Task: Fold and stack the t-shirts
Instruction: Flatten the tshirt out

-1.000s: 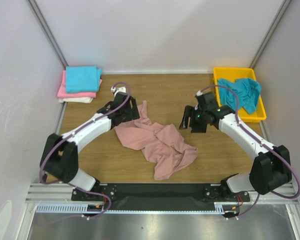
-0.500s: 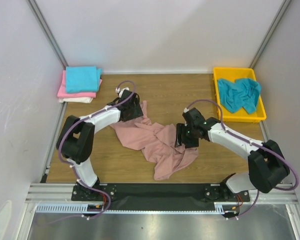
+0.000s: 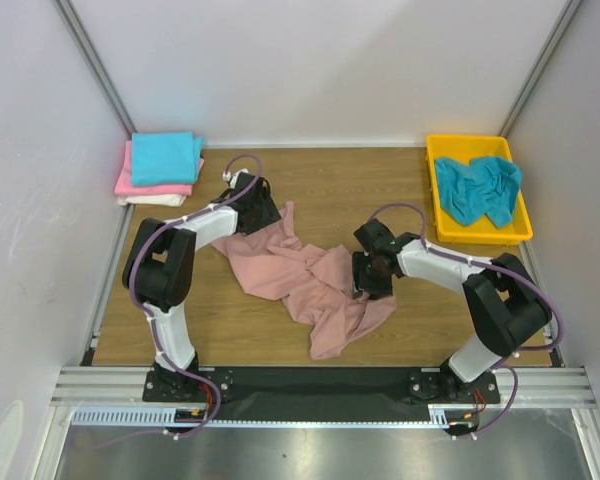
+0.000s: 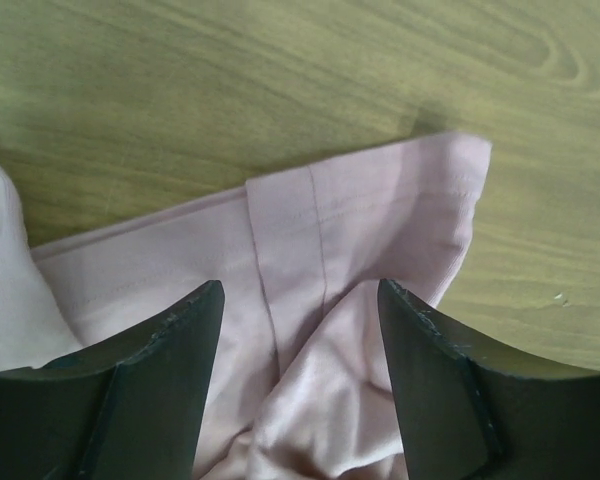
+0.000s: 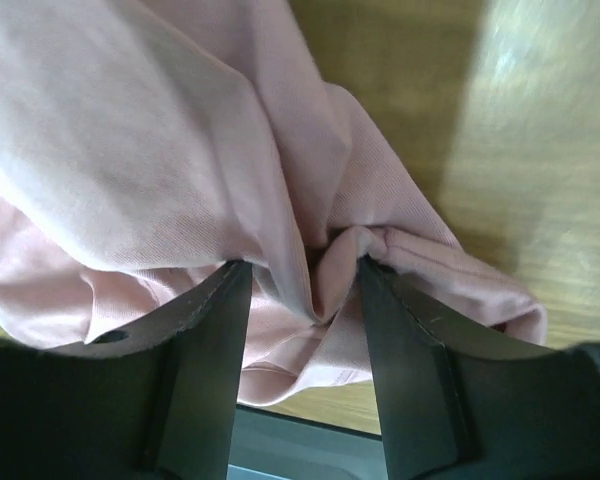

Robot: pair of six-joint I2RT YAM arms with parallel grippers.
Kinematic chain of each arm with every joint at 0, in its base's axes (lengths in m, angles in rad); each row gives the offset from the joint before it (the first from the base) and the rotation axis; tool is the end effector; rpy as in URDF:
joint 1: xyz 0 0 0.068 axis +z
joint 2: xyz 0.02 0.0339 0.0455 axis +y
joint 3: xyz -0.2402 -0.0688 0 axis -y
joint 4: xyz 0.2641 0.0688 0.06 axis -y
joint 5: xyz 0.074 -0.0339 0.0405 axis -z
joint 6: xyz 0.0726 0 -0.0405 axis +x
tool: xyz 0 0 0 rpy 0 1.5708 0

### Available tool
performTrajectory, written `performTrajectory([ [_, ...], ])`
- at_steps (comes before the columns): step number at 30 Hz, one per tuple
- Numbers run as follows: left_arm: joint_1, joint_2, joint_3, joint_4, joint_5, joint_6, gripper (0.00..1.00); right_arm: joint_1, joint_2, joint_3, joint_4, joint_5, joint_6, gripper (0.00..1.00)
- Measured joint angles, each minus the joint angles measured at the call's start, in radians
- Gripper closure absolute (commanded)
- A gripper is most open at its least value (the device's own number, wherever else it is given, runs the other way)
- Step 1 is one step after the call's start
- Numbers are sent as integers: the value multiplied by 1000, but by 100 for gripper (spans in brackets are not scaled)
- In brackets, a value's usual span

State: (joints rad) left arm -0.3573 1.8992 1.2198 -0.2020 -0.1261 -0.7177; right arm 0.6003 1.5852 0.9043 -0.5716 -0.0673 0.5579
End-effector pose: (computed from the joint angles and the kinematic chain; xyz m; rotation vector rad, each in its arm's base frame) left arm 0.4093 -0.1431 0.1089 -0.4975 2.4188 -0.3199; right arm 0.2549 0.1804 0.0950 -0.0770 2.8919 0.3356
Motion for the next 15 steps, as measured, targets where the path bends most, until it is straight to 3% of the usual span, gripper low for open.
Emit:
performTrajectory([
  [15, 18, 63, 22, 81, 19, -52, 37, -79, 165, 173, 91, 187, -19, 50],
])
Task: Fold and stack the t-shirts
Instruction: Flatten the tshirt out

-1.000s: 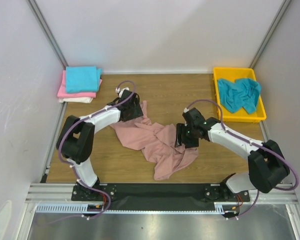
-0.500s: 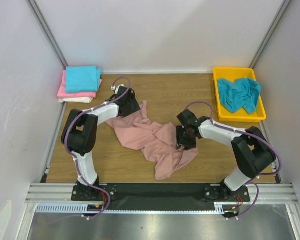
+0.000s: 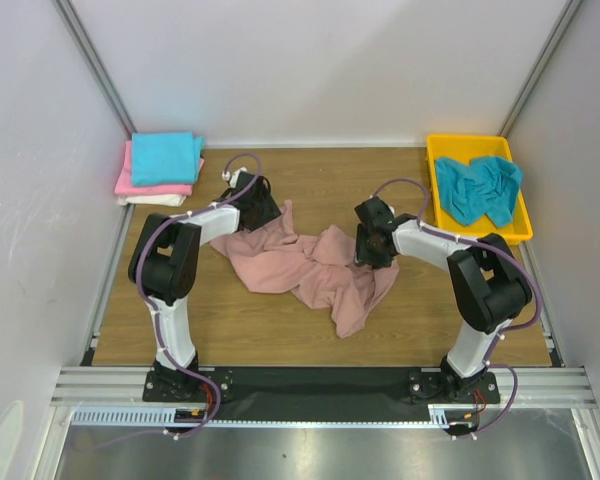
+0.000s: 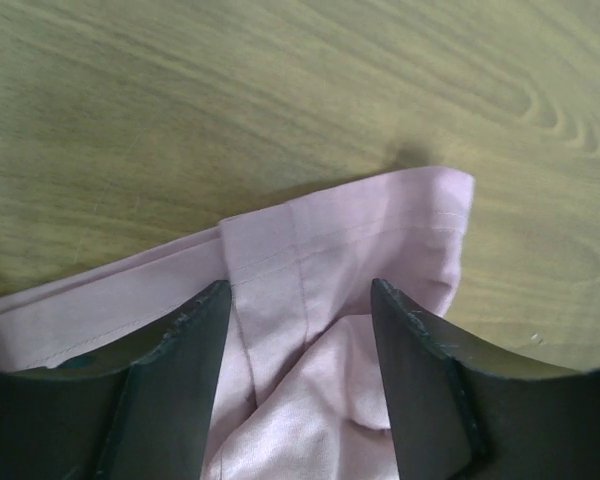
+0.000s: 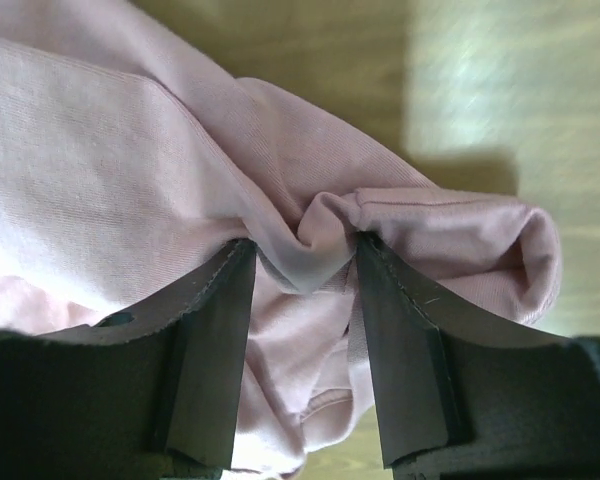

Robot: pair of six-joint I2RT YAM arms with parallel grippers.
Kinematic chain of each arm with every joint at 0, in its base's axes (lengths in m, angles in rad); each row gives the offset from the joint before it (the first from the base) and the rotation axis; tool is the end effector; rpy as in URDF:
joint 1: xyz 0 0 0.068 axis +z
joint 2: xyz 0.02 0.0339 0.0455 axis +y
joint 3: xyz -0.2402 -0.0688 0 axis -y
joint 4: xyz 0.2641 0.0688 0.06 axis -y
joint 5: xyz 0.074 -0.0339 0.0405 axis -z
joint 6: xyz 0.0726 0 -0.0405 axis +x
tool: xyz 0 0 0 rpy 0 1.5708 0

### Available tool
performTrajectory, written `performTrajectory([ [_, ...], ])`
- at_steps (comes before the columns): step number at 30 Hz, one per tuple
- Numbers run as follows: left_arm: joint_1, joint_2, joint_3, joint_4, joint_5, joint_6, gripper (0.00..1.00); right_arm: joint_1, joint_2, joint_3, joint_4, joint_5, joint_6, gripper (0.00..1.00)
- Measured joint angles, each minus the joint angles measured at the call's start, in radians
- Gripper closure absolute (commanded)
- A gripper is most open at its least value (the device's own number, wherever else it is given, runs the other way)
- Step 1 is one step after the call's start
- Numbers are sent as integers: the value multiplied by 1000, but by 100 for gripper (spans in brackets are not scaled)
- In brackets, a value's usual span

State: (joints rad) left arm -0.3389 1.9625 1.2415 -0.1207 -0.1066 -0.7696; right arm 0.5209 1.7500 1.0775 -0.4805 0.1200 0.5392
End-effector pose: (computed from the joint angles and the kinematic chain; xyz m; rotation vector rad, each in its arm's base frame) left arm 0.4242 -0.1413 0.0972 -0.5703 2.3744 -0.3796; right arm 0.3218 0.1746 0.0988 0.0595 2.7172 0.1504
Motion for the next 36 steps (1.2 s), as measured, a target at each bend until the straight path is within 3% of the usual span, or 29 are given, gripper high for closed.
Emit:
performTrajectory([
  [8, 11, 19, 11, 31, -22, -42, 55, -45, 30, 34, 16, 39, -30, 50],
  [13, 13, 28, 11, 48, -25, -51, 59, -45, 30, 34, 15, 43, -36, 51],
  [16, 14, 38, 12, 53, -31, -58, 72, -45, 31, 34, 15, 44, -37, 52],
  [20, 23, 53, 20, 56, -32, -71, 100, -50, 31, 34, 14, 44, -38, 54],
  [28, 40, 27, 25, 19, -68, -57, 100, -108, 43, 49, 23, 33, -53, 59],
  [36, 41, -259, -127, -66, -167, -105, 100, -130, 154, 195, 24, 75, -127, 59],
])
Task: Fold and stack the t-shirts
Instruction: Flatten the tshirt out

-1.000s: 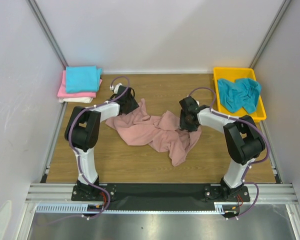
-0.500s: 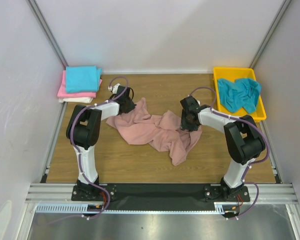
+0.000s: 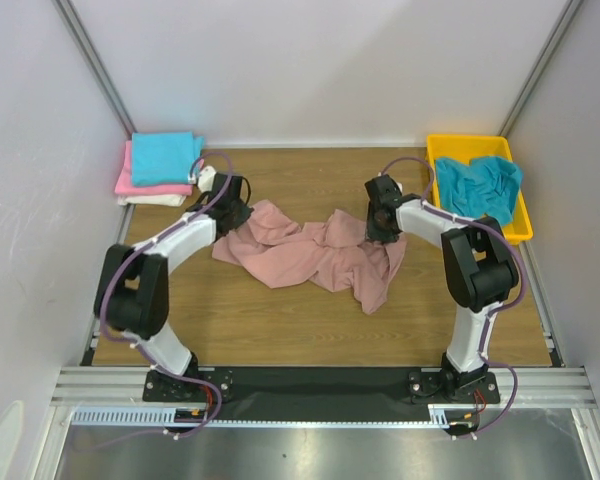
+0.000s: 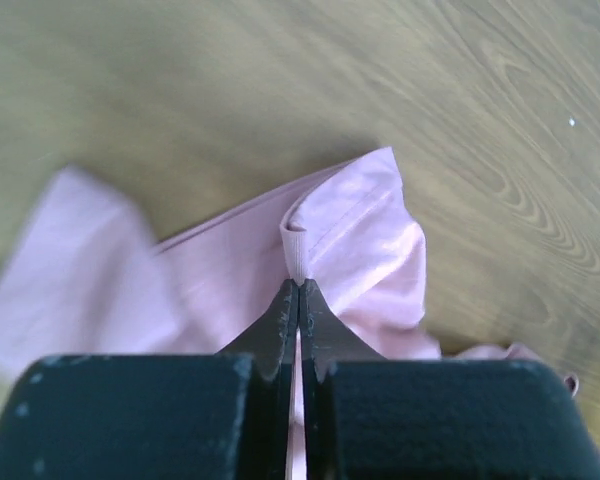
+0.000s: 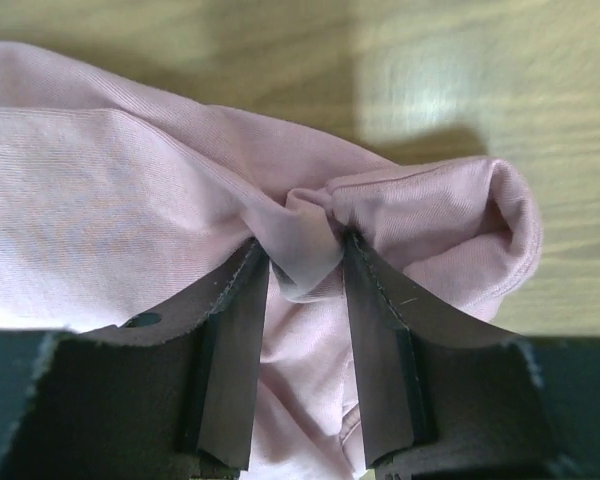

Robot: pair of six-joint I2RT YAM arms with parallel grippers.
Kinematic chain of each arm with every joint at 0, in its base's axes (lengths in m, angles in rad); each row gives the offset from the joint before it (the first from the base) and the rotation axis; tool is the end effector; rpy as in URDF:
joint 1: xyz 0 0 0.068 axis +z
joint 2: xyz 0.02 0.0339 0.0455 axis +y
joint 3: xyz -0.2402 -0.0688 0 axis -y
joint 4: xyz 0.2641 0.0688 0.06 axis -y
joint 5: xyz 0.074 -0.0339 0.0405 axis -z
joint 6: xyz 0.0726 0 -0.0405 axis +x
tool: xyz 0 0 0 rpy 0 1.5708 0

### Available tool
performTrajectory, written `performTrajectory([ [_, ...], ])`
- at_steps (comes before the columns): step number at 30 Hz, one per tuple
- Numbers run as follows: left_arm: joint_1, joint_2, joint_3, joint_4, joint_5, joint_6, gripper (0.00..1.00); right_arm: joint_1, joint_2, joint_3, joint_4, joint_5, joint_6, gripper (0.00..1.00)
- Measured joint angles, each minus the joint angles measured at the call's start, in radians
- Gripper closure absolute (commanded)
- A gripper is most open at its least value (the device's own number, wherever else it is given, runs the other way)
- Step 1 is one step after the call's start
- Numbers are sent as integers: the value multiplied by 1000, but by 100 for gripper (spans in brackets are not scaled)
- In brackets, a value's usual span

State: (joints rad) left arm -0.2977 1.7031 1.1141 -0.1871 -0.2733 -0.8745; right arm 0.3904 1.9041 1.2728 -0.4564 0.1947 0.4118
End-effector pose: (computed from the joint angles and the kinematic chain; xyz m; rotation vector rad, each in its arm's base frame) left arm 0.3951 -0.1007 0.1540 -0.7892 2.1889 -0.2731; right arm 0.3888 0.1448 0.1044 0.0912 2.6221 0.0165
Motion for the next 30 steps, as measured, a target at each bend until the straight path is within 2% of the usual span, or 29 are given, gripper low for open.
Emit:
performTrajectory([
  [5, 0, -195, -127, -99, -94, -73, 100, -19, 2, 34, 23, -1, -54, 60],
  [10, 0, -314, -214, -181, -150, -125, 100, -31, 2, 81, 42, -20, -97, 60],
  [17, 0, -473, -236, -279, -222, -147, 100, -42, 2, 156, 49, -51, -116, 59],
  [24, 0, -504, -236, -302, -249, -148, 100, -101, -3, 172, -10, -123, -7, 50],
  [30, 0, -459, -215, -301, -270, -138, 100, -144, -94, 45, -29, -159, 82, 45],
])
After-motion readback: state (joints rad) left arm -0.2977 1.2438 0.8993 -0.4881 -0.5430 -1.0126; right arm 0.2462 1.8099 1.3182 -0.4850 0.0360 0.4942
